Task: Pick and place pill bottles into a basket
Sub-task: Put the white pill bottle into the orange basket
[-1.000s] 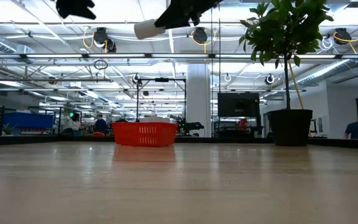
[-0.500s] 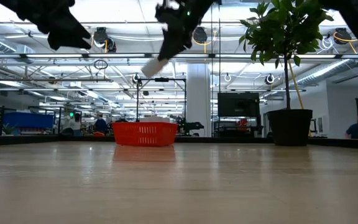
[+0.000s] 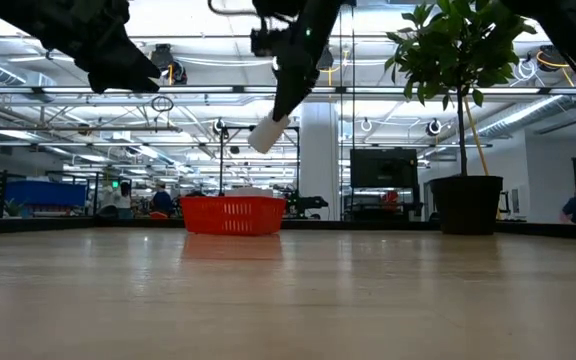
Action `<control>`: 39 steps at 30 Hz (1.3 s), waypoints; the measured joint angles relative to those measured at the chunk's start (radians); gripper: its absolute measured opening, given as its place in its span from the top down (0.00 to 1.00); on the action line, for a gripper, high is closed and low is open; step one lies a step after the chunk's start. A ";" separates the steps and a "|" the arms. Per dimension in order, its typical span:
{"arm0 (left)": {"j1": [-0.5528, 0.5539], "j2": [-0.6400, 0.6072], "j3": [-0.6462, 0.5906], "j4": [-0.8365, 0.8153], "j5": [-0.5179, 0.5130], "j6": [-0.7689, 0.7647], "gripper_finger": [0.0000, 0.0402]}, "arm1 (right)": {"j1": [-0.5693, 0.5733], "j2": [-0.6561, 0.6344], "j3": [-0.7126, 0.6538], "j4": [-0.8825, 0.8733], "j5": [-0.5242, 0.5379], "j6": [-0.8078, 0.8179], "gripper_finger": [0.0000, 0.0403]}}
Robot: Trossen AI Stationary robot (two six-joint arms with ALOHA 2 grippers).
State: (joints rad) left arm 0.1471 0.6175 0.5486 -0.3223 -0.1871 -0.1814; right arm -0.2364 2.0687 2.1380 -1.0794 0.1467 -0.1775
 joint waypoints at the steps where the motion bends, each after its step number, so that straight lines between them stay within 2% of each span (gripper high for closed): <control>1: 0.000 0.011 0.000 0.014 -0.007 -0.001 0.46 | 0.015 -0.007 0.000 -0.016 -0.037 0.001 0.63; 4: 0.000 0.052 0.000 0.012 0.030 -0.043 0.48 | 0.067 -0.016 0.000 -0.119 -0.147 0.013 0.63; 7: -0.002 0.107 0.000 0.011 0.137 -0.104 0.50 | 0.131 -0.012 0.000 -0.257 -0.152 0.085 0.63; 10: -0.014 0.161 0.000 0.026 0.173 -0.159 0.52 | 0.196 -0.015 -0.021 -0.345 -0.156 0.149 0.63; 13: -0.029 0.212 0.000 0.049 0.181 -0.169 0.54 | 0.244 -0.015 -0.068 -0.381 -0.295 0.212 0.63; 14: -0.034 0.228 0.000 0.066 0.181 -0.169 0.54 | 0.258 -0.014 -0.097 -0.375 -0.345 0.235 0.63; 17: -0.049 0.281 0.000 0.144 0.191 -0.195 0.55 | 0.301 -0.014 -0.193 -0.327 -0.378 0.296 0.63; 21: -0.082 0.344 0.000 0.229 0.206 -0.192 0.54 | 0.349 -0.013 -0.313 -0.249 -0.386 0.364 0.63; 27: -0.126 0.395 0.000 0.266 0.213 -0.196 0.56 | 0.396 -0.013 -0.437 -0.112 -0.387 0.453 0.60; 33: -0.146 0.405 0.000 0.281 0.213 -0.191 0.58 | 0.416 -0.022 -0.478 -0.062 -0.386 0.501 0.63; 39: -0.148 0.405 0.000 0.309 0.212 -0.162 0.58 | 0.431 -0.018 -0.480 -0.013 -0.382 0.505 0.57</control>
State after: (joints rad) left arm -0.0006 1.0229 0.5488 -0.0131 0.0252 -0.3436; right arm 0.1947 2.0510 1.6585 -1.0926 -0.2353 0.3272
